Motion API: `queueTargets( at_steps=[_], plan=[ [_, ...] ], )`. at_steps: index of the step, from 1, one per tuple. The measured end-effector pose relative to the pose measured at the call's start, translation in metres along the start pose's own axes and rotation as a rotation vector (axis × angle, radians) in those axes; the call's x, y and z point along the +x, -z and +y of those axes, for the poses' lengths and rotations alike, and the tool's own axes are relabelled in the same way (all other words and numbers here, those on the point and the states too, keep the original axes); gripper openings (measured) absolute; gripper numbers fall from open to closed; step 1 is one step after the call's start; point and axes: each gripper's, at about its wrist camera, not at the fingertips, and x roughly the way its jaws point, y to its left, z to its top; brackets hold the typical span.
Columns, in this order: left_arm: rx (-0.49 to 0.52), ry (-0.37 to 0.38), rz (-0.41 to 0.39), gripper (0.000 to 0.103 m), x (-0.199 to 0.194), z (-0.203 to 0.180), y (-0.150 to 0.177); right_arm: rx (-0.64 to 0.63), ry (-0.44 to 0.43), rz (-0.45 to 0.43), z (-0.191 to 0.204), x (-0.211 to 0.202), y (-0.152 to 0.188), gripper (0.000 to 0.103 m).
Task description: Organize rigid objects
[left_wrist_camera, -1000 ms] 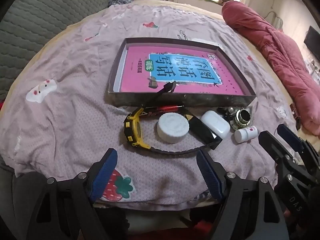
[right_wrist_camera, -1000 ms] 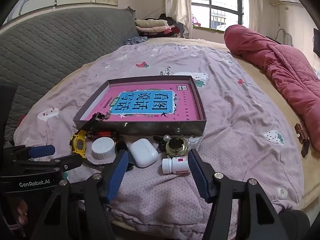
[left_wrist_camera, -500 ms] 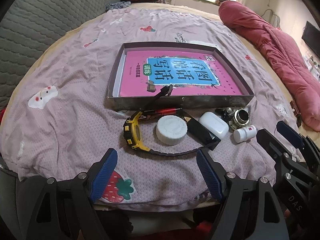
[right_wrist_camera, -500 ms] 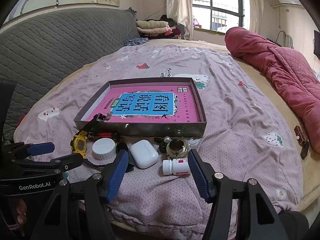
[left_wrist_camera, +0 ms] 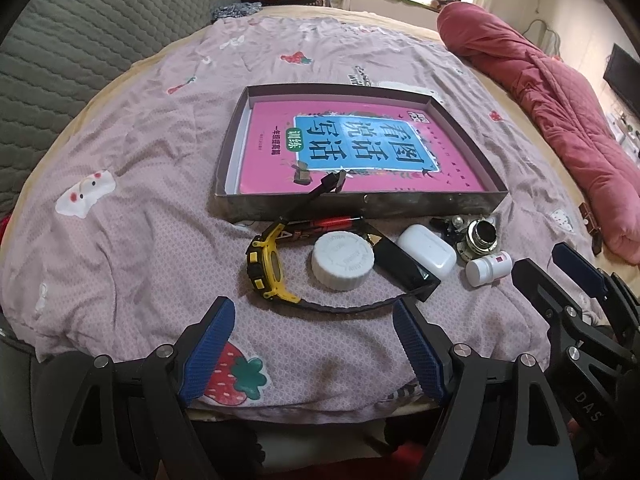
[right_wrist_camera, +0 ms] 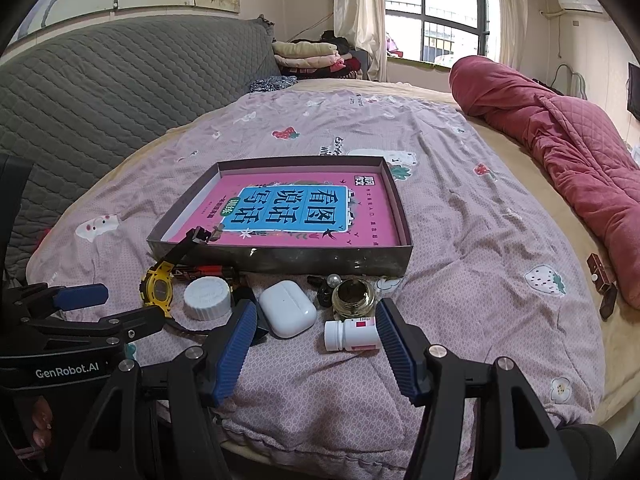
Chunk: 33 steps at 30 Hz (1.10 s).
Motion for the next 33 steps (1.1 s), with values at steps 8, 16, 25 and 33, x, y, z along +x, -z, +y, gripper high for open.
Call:
queueTargets(
  at_steps=[8, 16, 25, 33],
  plan=[
    [0.007, -0.006, -0.005, 0.082, -0.0003, 0.0002, -0.0008, -0.006, 0.003, -0.005, -0.0008, -0.001, -0.0004, 0.061],
    [0.011, -0.003, -0.003, 0.082, -0.0004, -0.0004, -0.0017, -0.008, 0.005, -0.006, -0.001, -0.0011, -0.0004, 0.061],
    [0.008, -0.002, -0.005, 0.082, -0.0003, -0.0006, -0.002, -0.008, 0.007, -0.006, -0.0008, -0.0008, -0.0007, 0.061],
    [0.01, -0.003, -0.01, 0.082, -0.0006, -0.0017, -0.0015, -0.01, 0.006, -0.007, -0.0012, -0.0007, -0.0009, 0.061]
  ],
)
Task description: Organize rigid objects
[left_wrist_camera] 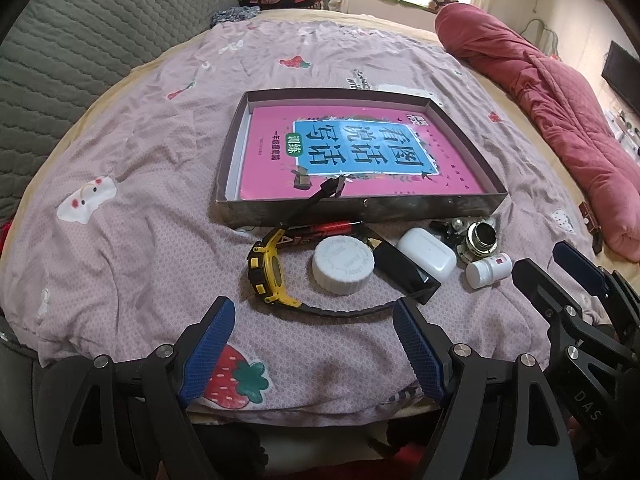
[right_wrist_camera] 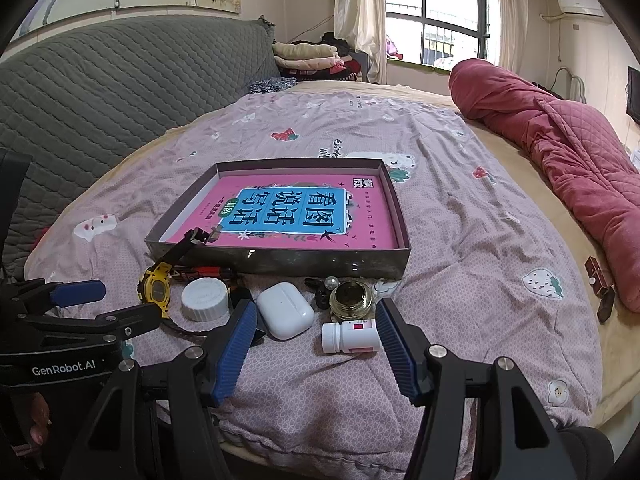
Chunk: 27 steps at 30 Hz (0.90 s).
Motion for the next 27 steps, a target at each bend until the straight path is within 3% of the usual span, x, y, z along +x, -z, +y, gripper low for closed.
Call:
queueTargets(
  at_steps=[27],
  plan=[
    [-0.087, -0.047, 0.022, 0.082, 0.013, 0.04, -0.004, 0.077, 0.049, 0.031, -0.033, 0.006, 0.0, 0.061]
  ],
)
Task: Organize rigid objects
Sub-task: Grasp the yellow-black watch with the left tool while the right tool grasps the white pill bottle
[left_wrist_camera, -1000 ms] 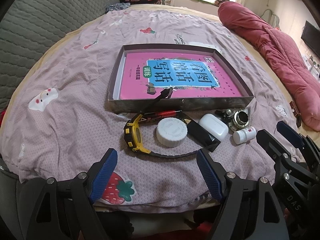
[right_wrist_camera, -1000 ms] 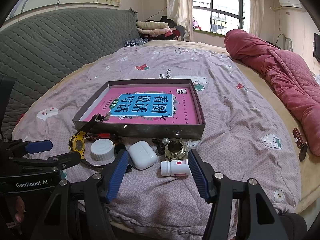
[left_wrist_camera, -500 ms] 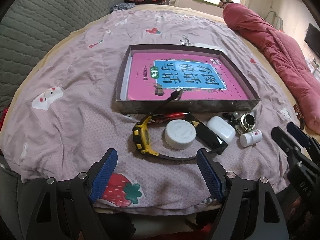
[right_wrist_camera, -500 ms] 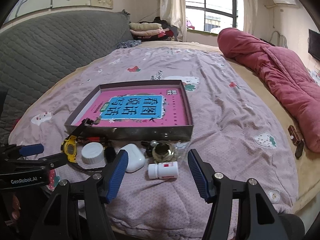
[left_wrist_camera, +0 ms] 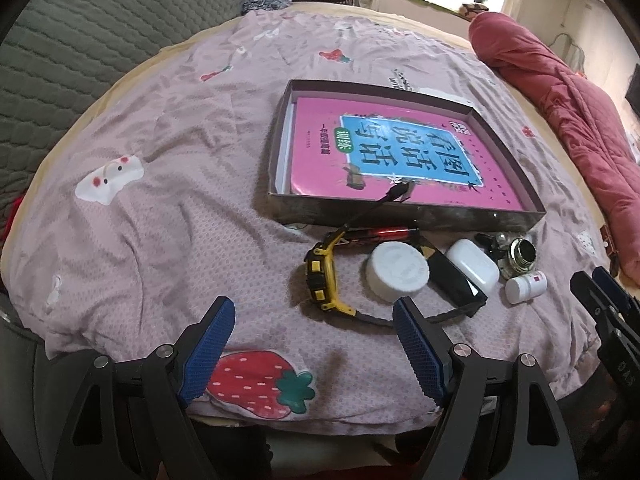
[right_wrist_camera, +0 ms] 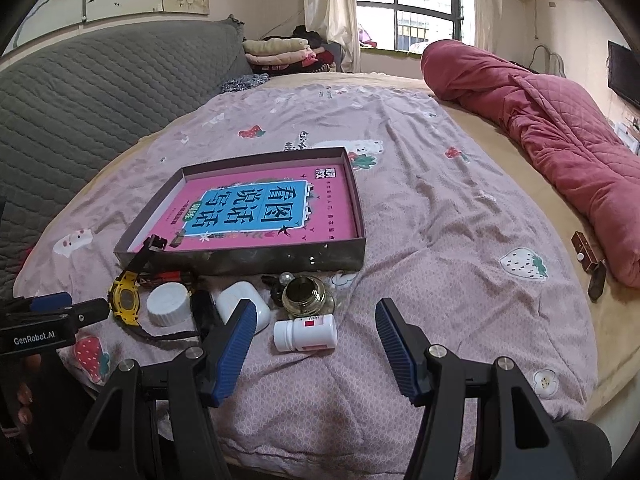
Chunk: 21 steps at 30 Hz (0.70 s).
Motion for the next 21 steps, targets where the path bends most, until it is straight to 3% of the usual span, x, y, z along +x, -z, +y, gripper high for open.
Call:
queueTargets(
  at_steps=[21],
  plan=[
    [-0.05, 0.0, 0.059, 0.082, 0.037, 0.009, 0.0, 0.003, -0.009, 0.085, -0.002, 0.025, 0.009, 0.061]
  ],
)
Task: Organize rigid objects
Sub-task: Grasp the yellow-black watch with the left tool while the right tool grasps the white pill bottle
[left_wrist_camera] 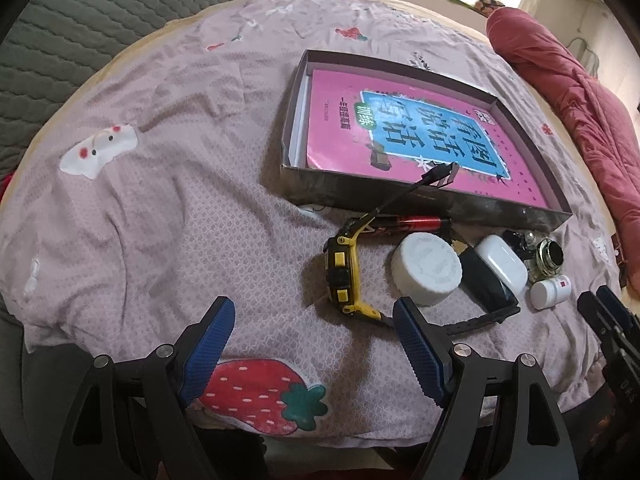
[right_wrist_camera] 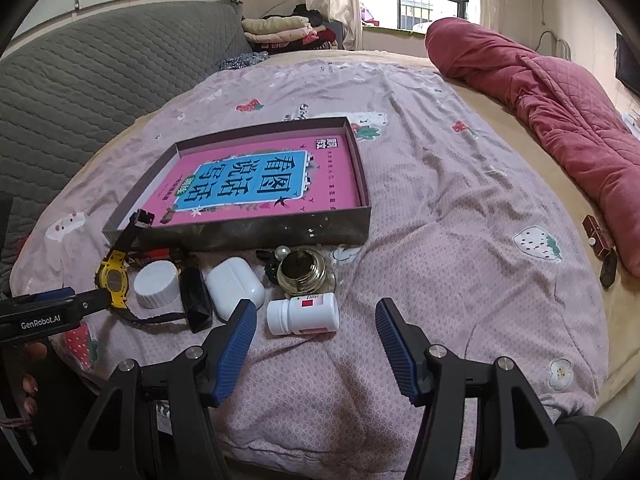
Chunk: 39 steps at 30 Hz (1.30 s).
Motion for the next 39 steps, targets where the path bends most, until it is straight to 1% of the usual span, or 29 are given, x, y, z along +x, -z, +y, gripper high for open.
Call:
queueTargets(
  at_steps=[8, 16, 24, 25, 26, 29, 30, 31, 32, 34, 35, 36, 38, 39],
  plan=[
    [-0.025, 0.019, 0.01, 0.082, 0.007, 0.006, -0.004, -0.021, 0.005, 0.048, 0.003, 0.021, 0.001, 0.061],
    [-0.049, 0.039, 0.033, 0.082, 0.017, 0.009, -0.006, -0.036, 0.001, 0.058, 0.006, 0.029, 0.002, 0.061],
    [-0.063, 0.065, 0.024, 0.081, 0.022, 0.005, -0.013, -0.002, -0.002, 0.068, 0.001, 0.034, 0.001, 0.061],
    [-0.061, 0.073, 0.026, 0.076, 0.023, 0.004, -0.013, 0.001, -0.002, 0.071, -0.001, 0.035, 0.001, 0.061],
    [-0.061, 0.079, 0.029, 0.072, 0.025, 0.002, -0.014, 0.002, -0.003, 0.074, -0.001, 0.036, 0.001, 0.061],
    [-0.051, 0.076, 0.036, 0.066, 0.028, -0.002, -0.015, -0.004, -0.007, 0.078, -0.002, 0.038, 0.002, 0.061],
    [-0.048, 0.076, 0.035, 0.06, 0.028, -0.003, -0.015, -0.007, -0.007, 0.078, -0.001, 0.039, 0.002, 0.061],
    [-0.046, 0.077, 0.034, 0.057, 0.028, -0.003, -0.016, -0.009, -0.007, 0.079, 0.0, 0.04, 0.002, 0.061],
    [-0.045, 0.078, 0.034, 0.056, 0.029, -0.002, -0.016, -0.011, -0.01, 0.08, 0.001, 0.04, 0.002, 0.061],
    [-0.05, 0.079, 0.035, 0.05, 0.03, -0.001, -0.017, -0.015, -0.013, 0.082, 0.001, 0.042, 0.002, 0.061],
    [-0.053, 0.083, 0.037, 0.048, 0.031, 0.0, -0.018, -0.02, -0.014, 0.08, 0.003, 0.041, 0.003, 0.061],
    [-0.057, 0.083, 0.037, 0.044, 0.032, 0.001, -0.019, -0.027, -0.015, 0.078, 0.005, 0.041, 0.003, 0.062],
    [-0.06, 0.09, 0.034, 0.04, 0.032, 0.002, -0.02, -0.042, -0.014, 0.078, 0.008, 0.043, 0.002, 0.061],
    [-0.058, 0.091, 0.031, 0.035, 0.032, 0.002, -0.02, -0.049, -0.013, 0.08, 0.01, 0.044, 0.003, 0.061]
  ],
)
